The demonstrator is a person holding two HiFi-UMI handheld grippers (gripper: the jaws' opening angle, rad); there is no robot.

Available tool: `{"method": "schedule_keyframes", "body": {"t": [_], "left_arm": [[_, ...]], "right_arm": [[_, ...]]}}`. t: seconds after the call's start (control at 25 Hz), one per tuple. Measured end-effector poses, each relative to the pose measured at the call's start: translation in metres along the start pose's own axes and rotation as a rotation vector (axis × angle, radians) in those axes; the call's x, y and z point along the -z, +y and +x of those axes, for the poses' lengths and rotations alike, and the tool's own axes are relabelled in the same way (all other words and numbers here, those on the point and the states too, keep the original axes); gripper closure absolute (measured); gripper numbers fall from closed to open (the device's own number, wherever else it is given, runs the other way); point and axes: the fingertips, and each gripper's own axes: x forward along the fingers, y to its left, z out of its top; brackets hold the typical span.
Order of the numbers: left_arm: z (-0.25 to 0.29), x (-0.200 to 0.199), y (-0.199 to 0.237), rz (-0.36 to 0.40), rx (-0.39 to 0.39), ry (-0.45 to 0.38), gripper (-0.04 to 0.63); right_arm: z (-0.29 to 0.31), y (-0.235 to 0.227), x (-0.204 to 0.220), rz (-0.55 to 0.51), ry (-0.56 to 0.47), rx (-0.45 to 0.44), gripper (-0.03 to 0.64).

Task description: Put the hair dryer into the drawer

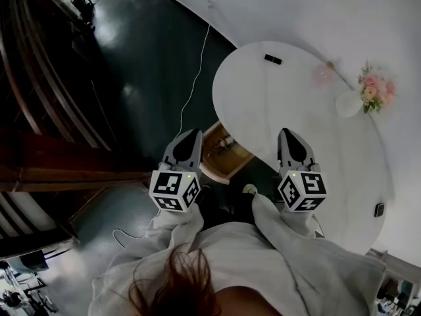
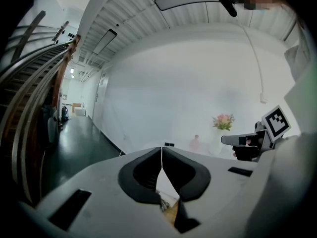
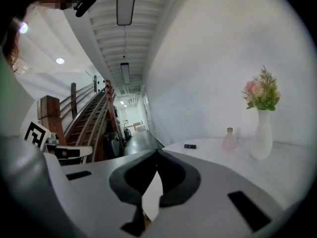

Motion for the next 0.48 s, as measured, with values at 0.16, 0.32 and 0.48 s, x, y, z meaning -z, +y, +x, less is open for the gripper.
{"method": "schedule_keyframes", "body": {"t": [0.16, 0.32, 0.48], "left_arm": [[0.0009, 0.0040, -0.0030, 0.000, 0.006, 0.007, 0.578], [0.0005, 0.0061, -0.0047, -0.002, 0.019, 0.011, 0.578], [-0.0005, 0.0063, -0.0043, -0.005, 0.026, 0.008, 0.578]], "right_arm": [[-0.0025, 0.0027, 0.0028, -0.002, 0.005, -0.001, 0.568], [-0.0050, 0.0047, 0.0053, -0.003, 0.010, 0.005, 0.568], [-0.0054, 0.0093, 0.0051, -0.013, 0.013, 0.005, 0.568]]}}
